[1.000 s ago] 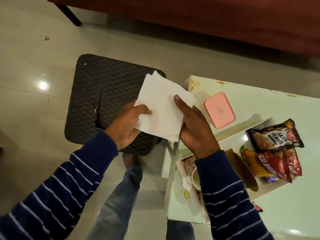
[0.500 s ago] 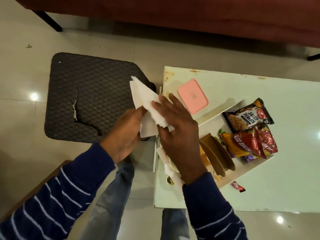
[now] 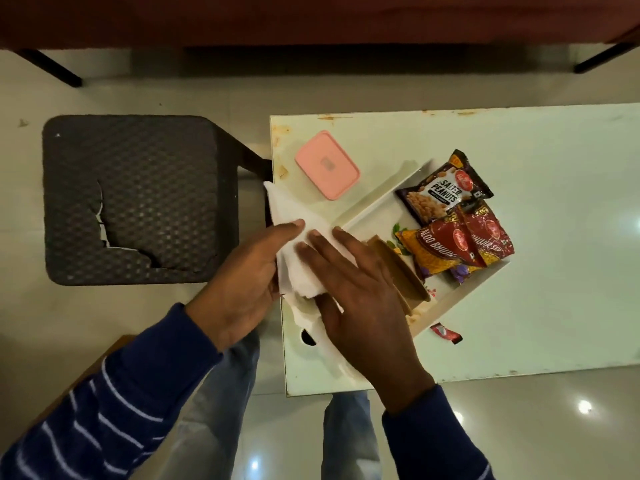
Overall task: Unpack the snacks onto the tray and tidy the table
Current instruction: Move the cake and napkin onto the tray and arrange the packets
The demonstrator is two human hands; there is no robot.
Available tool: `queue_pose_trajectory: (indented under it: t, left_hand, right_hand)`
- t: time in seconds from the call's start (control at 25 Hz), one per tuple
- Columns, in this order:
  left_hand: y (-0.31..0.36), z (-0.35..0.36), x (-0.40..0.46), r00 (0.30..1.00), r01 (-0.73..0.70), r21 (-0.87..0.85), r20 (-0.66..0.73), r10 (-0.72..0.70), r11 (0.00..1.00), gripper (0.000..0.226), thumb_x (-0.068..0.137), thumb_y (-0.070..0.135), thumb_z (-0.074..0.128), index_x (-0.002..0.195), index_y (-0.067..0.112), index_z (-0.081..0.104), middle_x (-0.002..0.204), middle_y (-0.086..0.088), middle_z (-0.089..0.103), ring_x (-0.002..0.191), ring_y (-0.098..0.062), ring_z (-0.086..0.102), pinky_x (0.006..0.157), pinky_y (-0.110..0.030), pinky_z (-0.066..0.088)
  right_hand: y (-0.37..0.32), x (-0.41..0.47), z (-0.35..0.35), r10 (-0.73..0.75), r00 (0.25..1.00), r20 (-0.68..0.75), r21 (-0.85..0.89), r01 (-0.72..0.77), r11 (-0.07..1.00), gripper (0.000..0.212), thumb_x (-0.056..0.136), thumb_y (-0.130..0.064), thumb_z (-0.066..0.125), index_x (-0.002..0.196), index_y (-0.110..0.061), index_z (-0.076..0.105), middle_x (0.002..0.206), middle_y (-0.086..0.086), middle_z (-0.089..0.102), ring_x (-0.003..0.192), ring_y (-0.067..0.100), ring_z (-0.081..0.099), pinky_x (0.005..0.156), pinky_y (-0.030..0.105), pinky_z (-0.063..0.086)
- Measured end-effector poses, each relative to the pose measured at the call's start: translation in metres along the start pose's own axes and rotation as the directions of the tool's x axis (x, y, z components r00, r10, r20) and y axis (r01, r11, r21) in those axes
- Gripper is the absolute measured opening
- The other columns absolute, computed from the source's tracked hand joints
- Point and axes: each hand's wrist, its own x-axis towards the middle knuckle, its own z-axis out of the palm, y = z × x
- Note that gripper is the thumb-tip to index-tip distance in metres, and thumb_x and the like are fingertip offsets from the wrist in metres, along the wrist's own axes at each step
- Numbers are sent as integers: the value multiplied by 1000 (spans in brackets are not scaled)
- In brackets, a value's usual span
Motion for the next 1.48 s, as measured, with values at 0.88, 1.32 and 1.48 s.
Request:
queue_pose_trajectory:
  t: [0.88, 1.32, 1.48]
  left_hand:
    - [-44, 70, 110, 785, -599, 748, 618, -26, -287, 58, 85, 7, 63, 137, 30, 54, 152, 5, 44, 138, -18, 38, 109, -45, 37]
    - [-51, 60, 115, 741, -519, 803, 593, 314, -292, 30, 83, 4, 63, 107, 19, 73, 115, 1, 69, 109, -25, 58, 92, -42, 46]
    - [-37, 30, 101, 719, -461, 887, 373, 586, 1, 27, 84, 12, 64, 106, 28, 68, 104, 14, 66, 96, 2, 60, 84, -16, 46]
  right_hand:
    - [120, -89, 20, 627, 751, -209, 480, -479, 734, 36, 81, 11, 62, 113, -5, 70, 112, 13, 69, 106, 19, 57, 91, 18, 43]
    - [121, -92, 34, 598, 789, -139, 348, -527, 776, 43, 85, -17, 75, 126, -14, 63, 131, 3, 63, 119, 19, 55, 101, 11, 27]
    - [128, -102, 23, 605, 765, -219, 451, -471, 758, 38, 85, -23, 71, 121, -15, 65, 130, 3, 63, 122, 11, 52, 105, 12, 33]
